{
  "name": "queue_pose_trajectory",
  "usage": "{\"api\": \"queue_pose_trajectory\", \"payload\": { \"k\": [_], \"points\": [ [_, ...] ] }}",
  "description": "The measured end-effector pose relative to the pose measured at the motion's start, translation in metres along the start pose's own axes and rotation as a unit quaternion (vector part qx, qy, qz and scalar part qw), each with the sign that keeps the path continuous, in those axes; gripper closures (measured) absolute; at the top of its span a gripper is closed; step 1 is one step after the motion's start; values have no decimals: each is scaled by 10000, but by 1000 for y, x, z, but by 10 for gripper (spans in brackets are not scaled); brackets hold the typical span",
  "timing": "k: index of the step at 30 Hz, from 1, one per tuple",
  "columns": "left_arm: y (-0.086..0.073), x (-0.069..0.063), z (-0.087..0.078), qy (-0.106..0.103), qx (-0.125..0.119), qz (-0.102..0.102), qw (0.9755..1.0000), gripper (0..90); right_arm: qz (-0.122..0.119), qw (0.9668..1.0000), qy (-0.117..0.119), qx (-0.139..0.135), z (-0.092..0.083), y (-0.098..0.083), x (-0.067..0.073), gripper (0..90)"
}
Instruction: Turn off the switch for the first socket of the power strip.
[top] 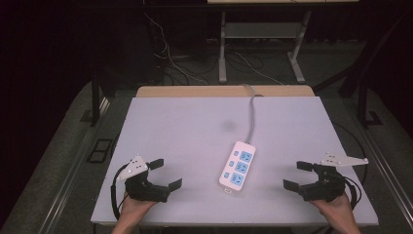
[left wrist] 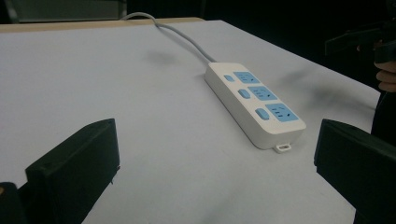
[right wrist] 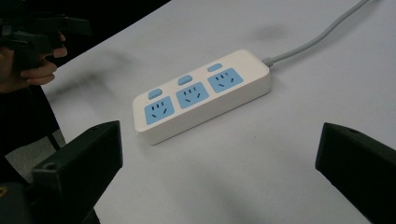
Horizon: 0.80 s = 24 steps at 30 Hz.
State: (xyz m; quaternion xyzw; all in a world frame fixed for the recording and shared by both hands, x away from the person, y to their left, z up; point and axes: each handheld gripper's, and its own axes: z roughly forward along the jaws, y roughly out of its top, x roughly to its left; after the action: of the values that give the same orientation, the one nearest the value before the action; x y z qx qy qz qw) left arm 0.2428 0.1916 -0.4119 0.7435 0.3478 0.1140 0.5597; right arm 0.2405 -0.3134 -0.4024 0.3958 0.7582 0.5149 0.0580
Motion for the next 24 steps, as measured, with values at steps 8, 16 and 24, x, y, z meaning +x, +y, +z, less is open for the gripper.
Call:
{"api": "queue_pose_trajectory", "payload": {
  "k": [8, 16, 24],
  "points": [
    [-1, 1, 1, -63, 45, -14, 10000, 0, -4, 10000, 11, 53, 0, 0, 0, 5],
    [-1, 1, 2, -114, 98, -18, 9999, 0, 4, 10000, 3, 87, 0, 0, -1, 5],
    [-1, 1, 4, -163, 164, 3, 9997, 0, 6, 9999, 4, 172, 2, 0, 0, 5]
  ]
}}
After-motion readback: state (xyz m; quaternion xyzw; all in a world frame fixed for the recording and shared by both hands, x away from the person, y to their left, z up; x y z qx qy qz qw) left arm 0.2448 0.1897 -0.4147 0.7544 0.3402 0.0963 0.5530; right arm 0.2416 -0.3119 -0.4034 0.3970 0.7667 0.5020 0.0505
